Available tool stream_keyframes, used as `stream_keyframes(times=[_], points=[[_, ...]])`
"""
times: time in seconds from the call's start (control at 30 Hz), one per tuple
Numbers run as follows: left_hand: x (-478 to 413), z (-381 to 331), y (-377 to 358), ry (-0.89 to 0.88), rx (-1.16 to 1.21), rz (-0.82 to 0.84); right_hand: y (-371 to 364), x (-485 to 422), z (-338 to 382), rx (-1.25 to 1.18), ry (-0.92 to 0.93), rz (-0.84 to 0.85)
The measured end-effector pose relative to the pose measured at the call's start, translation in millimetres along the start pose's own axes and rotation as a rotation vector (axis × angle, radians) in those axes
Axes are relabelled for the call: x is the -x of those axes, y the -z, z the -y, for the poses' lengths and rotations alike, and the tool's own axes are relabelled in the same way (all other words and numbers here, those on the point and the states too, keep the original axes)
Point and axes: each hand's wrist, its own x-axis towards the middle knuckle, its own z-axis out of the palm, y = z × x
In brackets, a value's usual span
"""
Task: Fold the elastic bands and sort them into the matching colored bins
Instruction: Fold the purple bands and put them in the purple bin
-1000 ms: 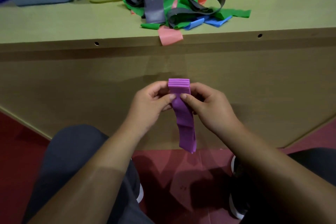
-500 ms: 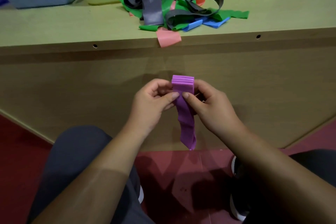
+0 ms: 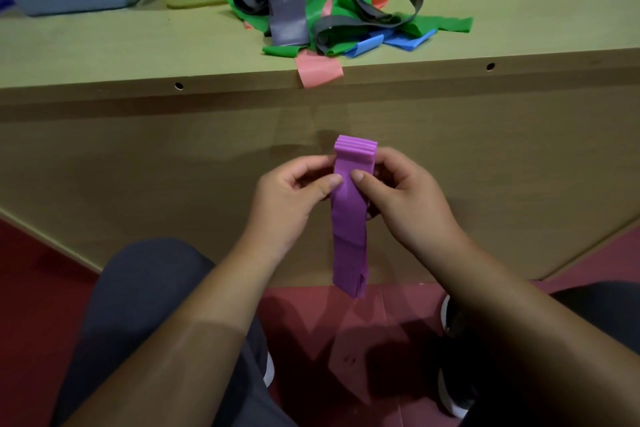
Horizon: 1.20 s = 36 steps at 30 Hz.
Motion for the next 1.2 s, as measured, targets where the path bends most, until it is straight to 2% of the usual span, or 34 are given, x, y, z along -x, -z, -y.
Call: stream_keyframes(times=[0.17,0.33,0.6,1.0,1.1,1.2], points=[[1,6,-3,-0.081,-0.174,0.002,1,0,0,0.031,0.009,-0.018],[2,5,-7,-0.034,-0.096,0.054,3,-1,1,-0.005,-0.002,-0.024],[-1,3,-1,-0.007,-0.047,0.043,7,-1,7,-0.009,0.001,0.018],[1,-1,-4,0.200,0.217,0.061,11,-5,10,-0.111,-0.070,-0.032],[0,2,-3,0.193,0.201,0.058,11,-4,13,-0.168,-0.095,-0.025],[0,5,-2,0.107,0.078,0.045,11,-4,14,-0.173,-0.103,-0.028]])
